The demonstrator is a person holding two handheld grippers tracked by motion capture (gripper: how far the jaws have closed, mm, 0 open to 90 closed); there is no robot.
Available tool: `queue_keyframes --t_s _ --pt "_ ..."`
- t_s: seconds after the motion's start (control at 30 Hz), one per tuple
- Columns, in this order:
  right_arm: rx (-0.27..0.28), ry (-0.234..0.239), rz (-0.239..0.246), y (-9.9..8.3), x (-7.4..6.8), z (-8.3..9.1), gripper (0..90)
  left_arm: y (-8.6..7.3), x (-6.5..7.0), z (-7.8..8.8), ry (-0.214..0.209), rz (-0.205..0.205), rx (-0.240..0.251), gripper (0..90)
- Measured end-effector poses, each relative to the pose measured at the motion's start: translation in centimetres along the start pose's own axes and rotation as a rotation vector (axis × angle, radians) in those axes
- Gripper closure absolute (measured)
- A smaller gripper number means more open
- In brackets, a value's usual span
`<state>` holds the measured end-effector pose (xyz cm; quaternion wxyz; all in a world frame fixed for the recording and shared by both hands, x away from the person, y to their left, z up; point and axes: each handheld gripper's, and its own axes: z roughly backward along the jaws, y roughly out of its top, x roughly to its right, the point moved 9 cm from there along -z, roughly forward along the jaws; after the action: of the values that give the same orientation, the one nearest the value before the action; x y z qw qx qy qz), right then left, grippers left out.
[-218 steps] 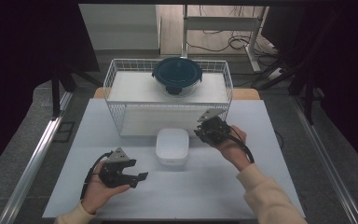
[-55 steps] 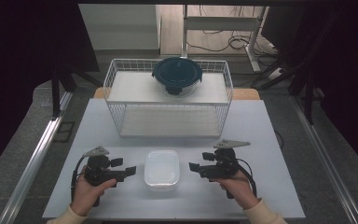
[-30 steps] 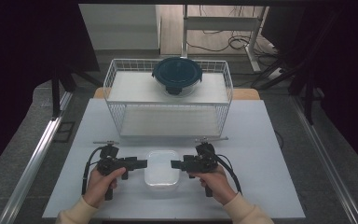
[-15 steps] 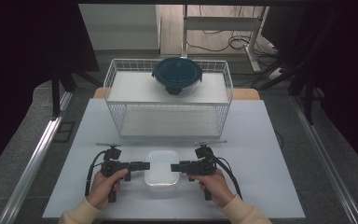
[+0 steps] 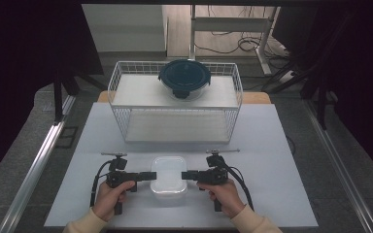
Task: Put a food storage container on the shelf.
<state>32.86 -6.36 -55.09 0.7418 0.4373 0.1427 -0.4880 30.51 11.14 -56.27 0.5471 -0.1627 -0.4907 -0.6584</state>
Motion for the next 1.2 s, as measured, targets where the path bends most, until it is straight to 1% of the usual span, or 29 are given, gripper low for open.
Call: queue_keyframes --t_s 0.13,0.17,0.23,0.4,0.8,1.0,1.1,1.2 --pt "0.012 0.005 -0.011 -0.1 -0.1 0.2 67.3 -0.1 0.3 0.3 0.011 -0.009 0.024 65.4" --pt "0.015 0.004 -0.012 -0.2 -0.2 0.2 67.6 -0.1 0.3 0.4 0.013 -0.019 0.026 67.0" --pt "0.022 0.000 -0.009 -0.3 -0.3 0.3 68.4 -0.2 0.4 0.5 0.013 -0.024 0.029 67.9" --pt "0.031 -0.003 0.015 -0.3 -0.6 0.6 70.3 -0.2 0.8 0.8 0.024 -0.039 0.046 69.8" --pt "0.052 0.013 0.046 -0.2 -1.1 1.2 75.9 0.0 1.2 1.4 0.021 -0.059 0.083 74.4" --pt "0.059 0.012 0.049 -0.1 -1.2 1.2 77.1 0.1 1.3 1.6 0.018 -0.066 0.092 76.2" --pt "0.062 0.011 0.059 -0.1 -1.2 1.3 77.6 0.1 1.5 1.7 0.024 -0.071 0.094 77.2" --pt "0.068 0.004 0.081 0.0 -1.4 1.3 78.5 0.1 1.5 1.8 0.031 -0.081 0.095 77.8"
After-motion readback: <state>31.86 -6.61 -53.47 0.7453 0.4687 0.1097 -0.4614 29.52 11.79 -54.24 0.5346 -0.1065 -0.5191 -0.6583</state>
